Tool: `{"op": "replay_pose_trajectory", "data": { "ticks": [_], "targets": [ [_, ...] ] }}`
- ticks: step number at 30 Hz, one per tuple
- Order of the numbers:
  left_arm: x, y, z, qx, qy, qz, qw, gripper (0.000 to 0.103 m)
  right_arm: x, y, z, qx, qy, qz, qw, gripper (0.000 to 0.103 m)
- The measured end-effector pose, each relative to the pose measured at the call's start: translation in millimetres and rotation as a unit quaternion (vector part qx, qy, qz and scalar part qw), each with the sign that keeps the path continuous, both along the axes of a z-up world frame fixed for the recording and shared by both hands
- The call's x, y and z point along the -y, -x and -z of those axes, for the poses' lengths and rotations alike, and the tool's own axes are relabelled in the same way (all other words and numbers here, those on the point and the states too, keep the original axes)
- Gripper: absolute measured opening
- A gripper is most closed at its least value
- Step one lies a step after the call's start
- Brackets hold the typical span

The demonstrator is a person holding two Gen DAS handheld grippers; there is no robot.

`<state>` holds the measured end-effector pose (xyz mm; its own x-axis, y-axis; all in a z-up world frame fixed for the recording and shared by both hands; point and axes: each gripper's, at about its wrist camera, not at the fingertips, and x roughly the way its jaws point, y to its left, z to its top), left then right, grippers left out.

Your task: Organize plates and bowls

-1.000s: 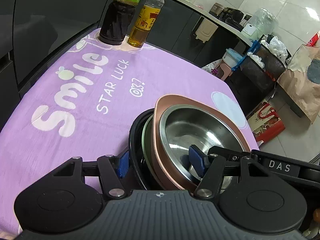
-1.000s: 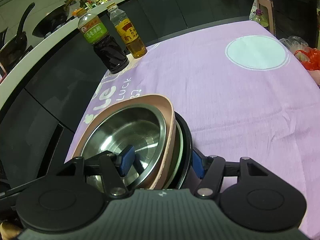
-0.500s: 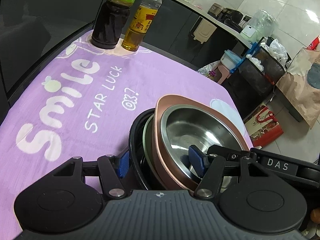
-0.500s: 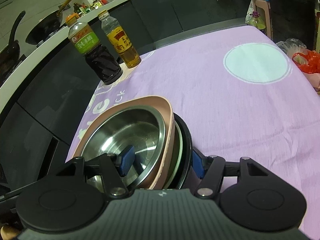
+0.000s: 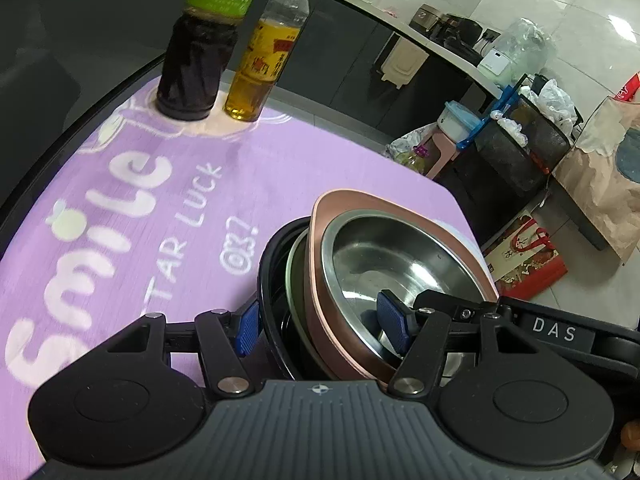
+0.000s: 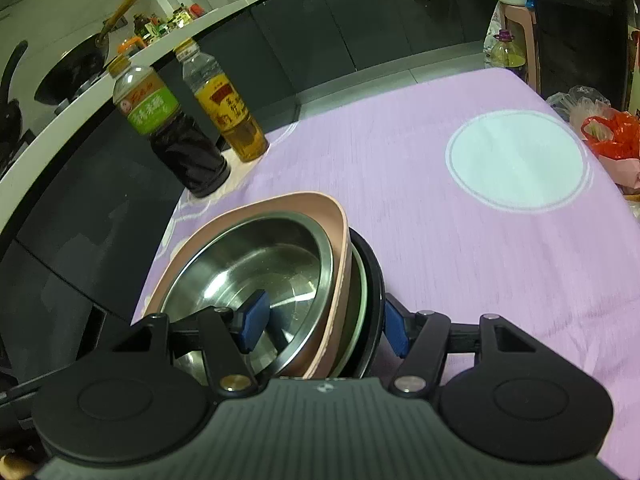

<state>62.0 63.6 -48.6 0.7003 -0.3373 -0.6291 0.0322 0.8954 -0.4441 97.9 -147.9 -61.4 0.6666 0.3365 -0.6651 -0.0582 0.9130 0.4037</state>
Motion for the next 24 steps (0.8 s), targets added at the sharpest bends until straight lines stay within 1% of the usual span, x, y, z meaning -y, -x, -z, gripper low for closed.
{"op": "replay_pose_trajectory", "data": {
  "ticks": [6, 13, 19, 24],
  "targets": [
    [2, -21, -4, 0.002, -0.002, 0.005, 1.0000, 0.057, 5, -16, -5, 0.002, -0.005, 0.007, 1.000, 0.048],
    [3, -46, -7, 0.002, 0.003, 0.005, 1.0000, 0.057, 8, -38, -11, 0.000, 0.001, 0.013, 1.000, 0.048],
    [4, -67, -6, 0.003, 0.001, -0.002, 1.0000, 0.057, 8, -59, -13, -0.001, 0.003, 0.014, 1.000, 0.048],
    [5, -91, -3, 0.000, 0.009, -0.006, 0.9999, 0.057, 9, -77, -13, -0.002, 0.007, 0.017, 1.000, 0.048]
  ]
}}
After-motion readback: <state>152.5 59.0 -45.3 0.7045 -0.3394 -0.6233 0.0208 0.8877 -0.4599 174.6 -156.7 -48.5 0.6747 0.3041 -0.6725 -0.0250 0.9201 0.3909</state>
